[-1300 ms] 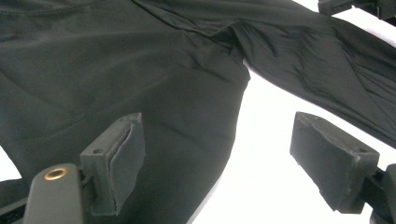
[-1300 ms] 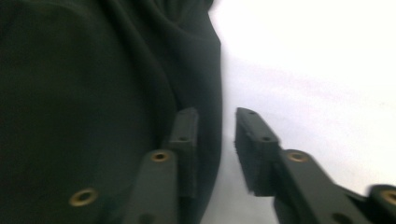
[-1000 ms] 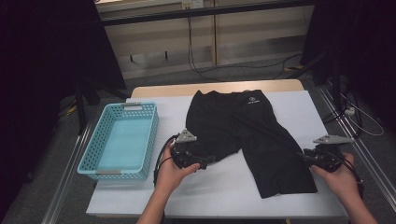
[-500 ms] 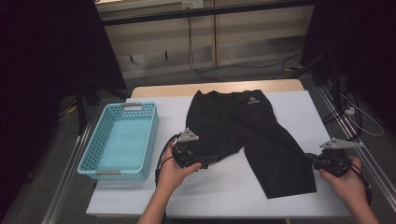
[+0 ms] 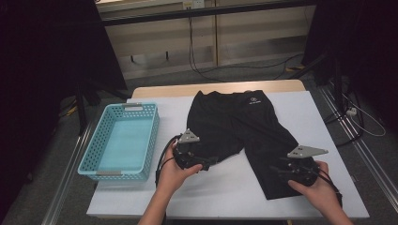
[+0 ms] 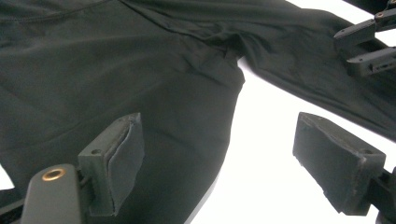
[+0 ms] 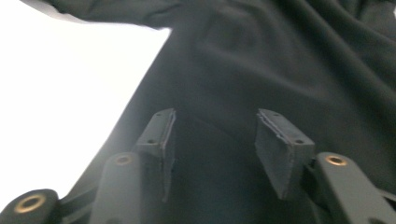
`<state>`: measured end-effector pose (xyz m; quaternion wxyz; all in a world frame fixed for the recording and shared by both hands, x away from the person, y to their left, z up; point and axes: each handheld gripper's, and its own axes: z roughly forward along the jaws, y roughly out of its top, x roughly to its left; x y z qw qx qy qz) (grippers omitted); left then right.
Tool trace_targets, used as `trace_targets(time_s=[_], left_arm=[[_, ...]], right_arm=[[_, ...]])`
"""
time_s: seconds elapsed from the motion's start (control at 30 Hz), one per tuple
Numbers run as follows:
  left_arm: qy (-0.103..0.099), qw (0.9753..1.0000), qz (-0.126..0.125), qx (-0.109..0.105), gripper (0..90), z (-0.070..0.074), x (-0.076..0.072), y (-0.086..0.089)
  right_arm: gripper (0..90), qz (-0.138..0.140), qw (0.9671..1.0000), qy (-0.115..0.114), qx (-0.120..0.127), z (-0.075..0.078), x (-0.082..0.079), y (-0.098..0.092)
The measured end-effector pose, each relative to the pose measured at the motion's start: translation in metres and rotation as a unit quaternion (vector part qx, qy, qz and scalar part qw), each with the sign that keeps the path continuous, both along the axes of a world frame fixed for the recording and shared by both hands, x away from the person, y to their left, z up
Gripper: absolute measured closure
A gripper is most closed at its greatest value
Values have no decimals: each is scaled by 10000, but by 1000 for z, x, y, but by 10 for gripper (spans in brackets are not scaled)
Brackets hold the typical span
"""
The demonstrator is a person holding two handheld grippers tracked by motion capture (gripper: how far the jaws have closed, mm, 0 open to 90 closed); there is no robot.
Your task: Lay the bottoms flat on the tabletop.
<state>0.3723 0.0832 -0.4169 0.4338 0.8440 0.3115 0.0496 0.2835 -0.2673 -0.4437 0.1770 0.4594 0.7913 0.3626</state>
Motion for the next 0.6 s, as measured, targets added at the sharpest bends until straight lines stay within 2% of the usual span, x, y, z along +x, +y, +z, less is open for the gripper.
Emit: trace_targets(time_s=[0.2, 0.3, 0.4, 0.47, 0.57, 0.6], left_arm=[[-14, 10000, 39, 44, 157, -1, 1, 3], [-13, 10000, 57, 43, 156, -1, 1, 4], [19, 10000, 47, 59, 156, -2, 1, 4], [27, 10000, 39, 53, 156, -2, 0, 4], [33, 10000, 40, 55, 156, -2, 0, 4], [43, 10000, 33, 53, 156, -1, 0, 5]], right_arm=[[383, 267, 9995, 1, 139, -6, 3, 22], [396, 422, 9991, -14, 92, -8, 2, 34], [512, 665, 9977, -26, 94, -8, 2, 44], [625, 822, 9966, 3, 79, -8, 0, 48], [714, 953, 9954, 58, -120, -11, -3, 54], [755, 965, 9952, -8, -138, -12, -4, 55]])
